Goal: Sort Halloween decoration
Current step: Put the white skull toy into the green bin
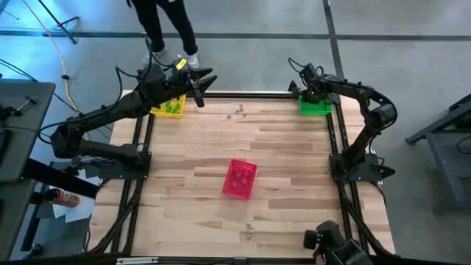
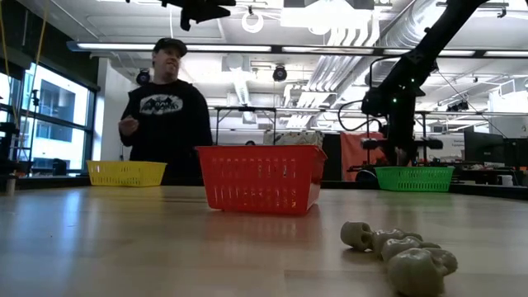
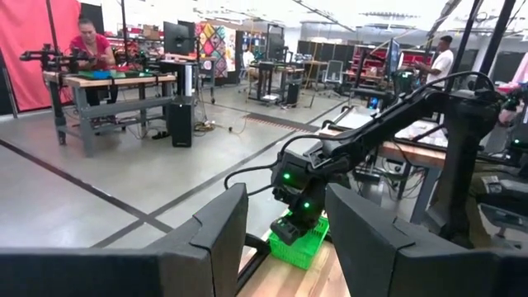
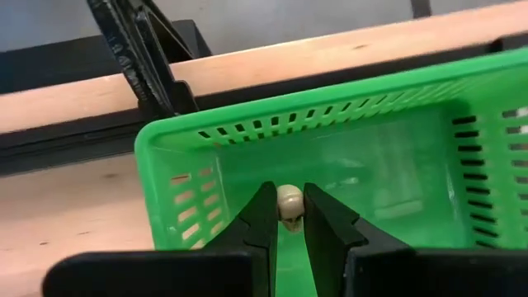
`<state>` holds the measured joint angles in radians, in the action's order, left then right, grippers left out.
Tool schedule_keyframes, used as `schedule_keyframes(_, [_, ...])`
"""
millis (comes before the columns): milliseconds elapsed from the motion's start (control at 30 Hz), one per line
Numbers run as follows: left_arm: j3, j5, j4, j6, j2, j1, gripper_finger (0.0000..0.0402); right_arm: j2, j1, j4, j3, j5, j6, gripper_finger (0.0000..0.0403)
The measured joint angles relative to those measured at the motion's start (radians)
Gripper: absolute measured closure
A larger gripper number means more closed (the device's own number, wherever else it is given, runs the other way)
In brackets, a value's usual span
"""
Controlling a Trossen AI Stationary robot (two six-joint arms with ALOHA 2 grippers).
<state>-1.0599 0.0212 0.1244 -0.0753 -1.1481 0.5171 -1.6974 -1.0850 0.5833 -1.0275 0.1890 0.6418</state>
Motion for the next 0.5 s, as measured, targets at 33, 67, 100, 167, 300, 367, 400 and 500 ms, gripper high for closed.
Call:
schedule_keyframes(33, [0.0,0.0,0.001,0.001,0.0,0.0,0.0247,0.0,-0.004,0.0,0.0,-0.015,0.012,0.0367])
schedule_keyframes(67, [0.0,0.0,0.0,0.008,0.0,0.0,0.0247,0.0,-0.007,0.0,0.0,-0.023,0.015,0.0367])
schedule_keyframes(100, [0.0,0.0,0.0,0.018,0.0,0.0,0.0247,0.0,-0.009,-0.002,0.0,-0.03,0.016,0.0367])
schedule_keyframes(167, [0.0,0.0,0.0,0.038,0.0,0.0,0.0247,0.0,-0.011,-0.006,0.0,-0.033,0.014,0.0363])
schedule_keyframes(300, [0.0,0.0,0.0,0.042,0.0,0.0,0.0247,0.0,-0.01,-0.017,0.0,-0.029,0.014,0.0333])
schedule_keyframes(367, [0.0,0.0,0.0,0.042,0.0,0.0,0.0247,0.0,-0.01,-0.02,0.0,-0.029,0.014,0.0311])
schedule_keyframes(400, [0.0,0.0,0.0,0.042,0.0,0.0,0.0247,0.0,-0.01,-0.02,0.0,-0.029,0.014,0.0299])
schedule_keyframes(500, [0.0,0.0,0.0,0.042,0.0,0.0,0.0247,0.001,-0.01,-0.022,0.0,-0.006,0.008,0.027])
